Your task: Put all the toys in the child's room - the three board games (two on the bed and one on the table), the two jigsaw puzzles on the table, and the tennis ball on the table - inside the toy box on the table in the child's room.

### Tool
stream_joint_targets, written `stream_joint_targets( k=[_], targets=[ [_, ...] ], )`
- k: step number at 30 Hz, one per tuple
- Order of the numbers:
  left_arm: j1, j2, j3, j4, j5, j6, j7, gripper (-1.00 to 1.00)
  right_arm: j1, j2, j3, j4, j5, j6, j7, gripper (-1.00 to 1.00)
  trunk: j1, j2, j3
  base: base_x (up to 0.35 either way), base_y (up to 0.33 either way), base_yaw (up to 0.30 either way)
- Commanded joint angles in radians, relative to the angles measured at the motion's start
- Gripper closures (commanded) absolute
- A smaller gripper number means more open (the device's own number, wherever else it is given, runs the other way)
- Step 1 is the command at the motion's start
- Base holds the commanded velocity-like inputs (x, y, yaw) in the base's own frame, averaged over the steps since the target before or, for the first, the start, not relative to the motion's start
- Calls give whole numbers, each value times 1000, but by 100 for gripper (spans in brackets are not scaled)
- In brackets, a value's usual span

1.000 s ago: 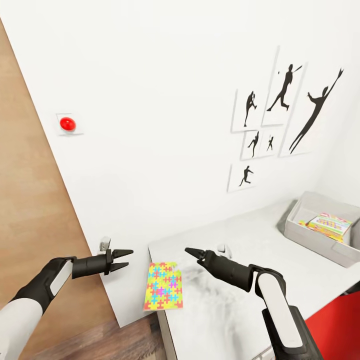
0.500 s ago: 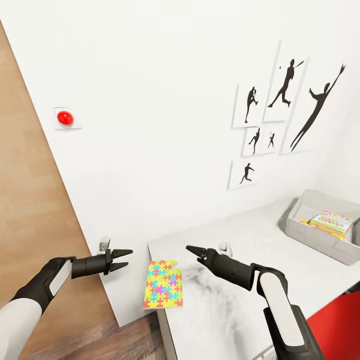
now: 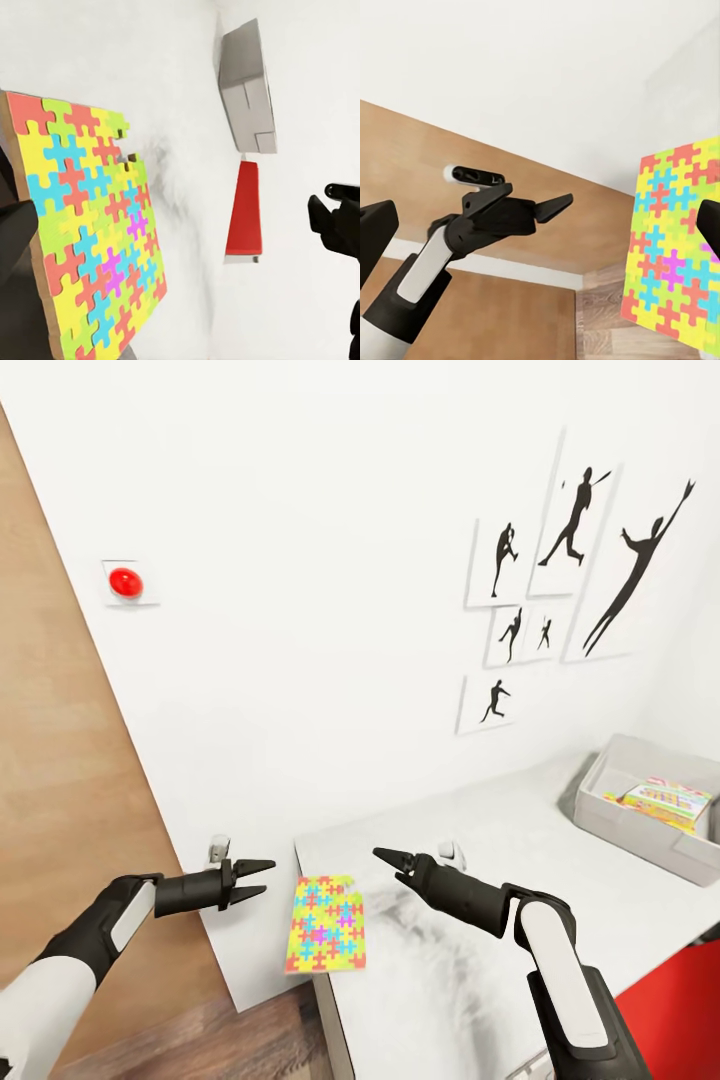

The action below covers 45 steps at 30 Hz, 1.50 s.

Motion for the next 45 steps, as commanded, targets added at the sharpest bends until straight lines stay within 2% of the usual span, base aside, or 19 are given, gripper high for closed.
stream_joint_targets(
  k=[1, 28, 35, 41, 45],
  targets=[
    [-1, 0, -4, 0, 6, 5, -1, -100, -1, 1, -1, 0, 6, 4, 5, -100, 4, -8, -4, 0, 0, 0],
    [-1, -4, 2, 6, 17, 32, -4, -100, -1, 1, -11, 0, 9, 1, 2, -100, 107, -197, -89, 0, 0, 0],
    [-1, -4, 8, 66, 17, 33, -4, -100, 0, 0, -29, 0, 9, 2, 2, -100, 134, -246, -111, 0, 0, 0],
    [-1, -5, 9, 77, 16, 33, -3, -100, 0, -1, -36, 0, 8, 2, 2, -100, 157, -288, -130, 0, 0, 0],
    [-1, -5, 9, 78, 16, 34, -2, -100, 0, -1, -46, 0, 7, 2, 2, -100, 157, -288, -130, 0, 0, 0]
  ],
)
